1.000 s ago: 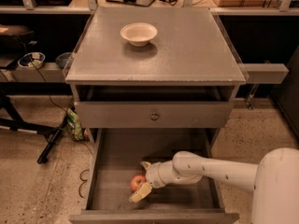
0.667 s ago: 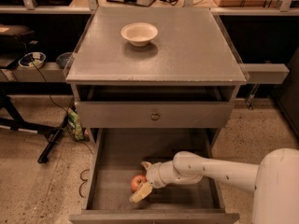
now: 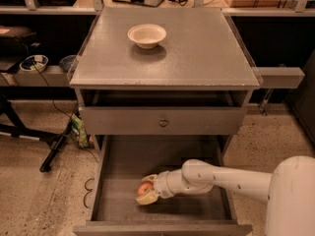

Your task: Pick apple from middle drawer and place on counter

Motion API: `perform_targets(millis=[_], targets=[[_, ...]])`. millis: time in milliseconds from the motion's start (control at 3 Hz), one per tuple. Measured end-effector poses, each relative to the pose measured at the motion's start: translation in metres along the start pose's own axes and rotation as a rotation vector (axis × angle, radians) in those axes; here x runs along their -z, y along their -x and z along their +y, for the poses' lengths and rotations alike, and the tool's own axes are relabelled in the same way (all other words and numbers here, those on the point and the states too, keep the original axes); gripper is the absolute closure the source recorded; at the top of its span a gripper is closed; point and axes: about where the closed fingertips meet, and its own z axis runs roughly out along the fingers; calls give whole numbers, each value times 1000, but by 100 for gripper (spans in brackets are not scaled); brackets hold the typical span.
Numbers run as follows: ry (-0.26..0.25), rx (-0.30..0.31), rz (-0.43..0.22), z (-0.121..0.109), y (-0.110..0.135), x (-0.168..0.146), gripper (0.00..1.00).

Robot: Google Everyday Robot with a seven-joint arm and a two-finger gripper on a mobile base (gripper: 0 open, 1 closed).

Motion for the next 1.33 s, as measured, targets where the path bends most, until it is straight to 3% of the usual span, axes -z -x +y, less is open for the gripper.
perform_targets(millis=[333, 667, 1333], targets=[[0, 0, 0, 0, 0, 0, 81], [0, 0, 0, 0, 0, 0, 100], [6, 40, -51, 5, 23, 15, 100]])
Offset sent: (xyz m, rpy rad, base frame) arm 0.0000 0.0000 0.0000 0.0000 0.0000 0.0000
